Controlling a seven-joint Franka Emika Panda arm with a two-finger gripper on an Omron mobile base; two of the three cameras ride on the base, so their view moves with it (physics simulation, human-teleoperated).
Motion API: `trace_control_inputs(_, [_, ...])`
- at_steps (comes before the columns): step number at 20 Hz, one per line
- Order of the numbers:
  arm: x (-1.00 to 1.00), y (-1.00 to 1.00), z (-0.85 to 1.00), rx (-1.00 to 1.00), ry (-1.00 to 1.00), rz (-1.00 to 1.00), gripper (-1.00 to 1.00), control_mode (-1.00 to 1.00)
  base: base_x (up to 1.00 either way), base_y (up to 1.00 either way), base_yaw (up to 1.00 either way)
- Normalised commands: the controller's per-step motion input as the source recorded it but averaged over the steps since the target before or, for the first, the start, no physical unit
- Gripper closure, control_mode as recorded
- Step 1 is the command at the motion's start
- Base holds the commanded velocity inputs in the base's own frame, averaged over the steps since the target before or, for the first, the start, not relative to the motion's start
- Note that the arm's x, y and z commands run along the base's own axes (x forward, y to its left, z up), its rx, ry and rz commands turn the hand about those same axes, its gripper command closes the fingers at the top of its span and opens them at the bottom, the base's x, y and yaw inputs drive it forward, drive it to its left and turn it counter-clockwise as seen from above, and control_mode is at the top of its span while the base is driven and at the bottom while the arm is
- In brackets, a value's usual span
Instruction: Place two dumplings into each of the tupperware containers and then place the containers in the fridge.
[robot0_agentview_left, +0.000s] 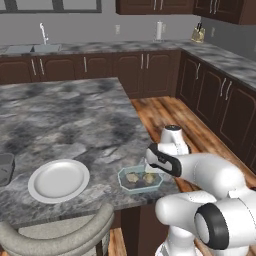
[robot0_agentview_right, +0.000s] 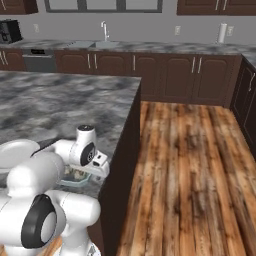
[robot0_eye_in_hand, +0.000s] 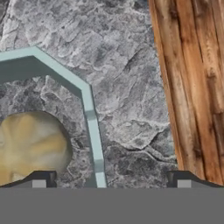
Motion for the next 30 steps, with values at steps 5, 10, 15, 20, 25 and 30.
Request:
trace_control_inputs(5, [-0.15, -0.18, 0.03, 0.0, 0.0, 0.0, -1.0, -1.0, 0.0, 0.0, 0.0])
trace_control_inputs(10, [-0.14, -0.08, -0.15, 0.0, 0.01, 0.0, -1.0, -1.0, 0.0, 0.0, 0.0])
trace_control_inputs(15, [-0.01, 0.02, -0.38, 0.0, 0.0, 0.0, -1.0, -1.0, 0.0, 0.0, 0.0])
trace_control_inputs(20, [-0.05, 0.1, -0.09, 0.0, 0.0, 0.0, -1.0, -1.0, 0.0, 0.0, 0.0])
trace_control_inputs(25, [-0.24, 0.17, 0.0, 0.0, 0.0, 0.0, -1.0, -1.0, 0.0, 0.0, 0.0])
trace_control_inputs(30, [-0.08, 0.27, 0.0, 0.0, 0.0, 0.0, -1.0, -1.0, 0.0, 0.0, 0.0])
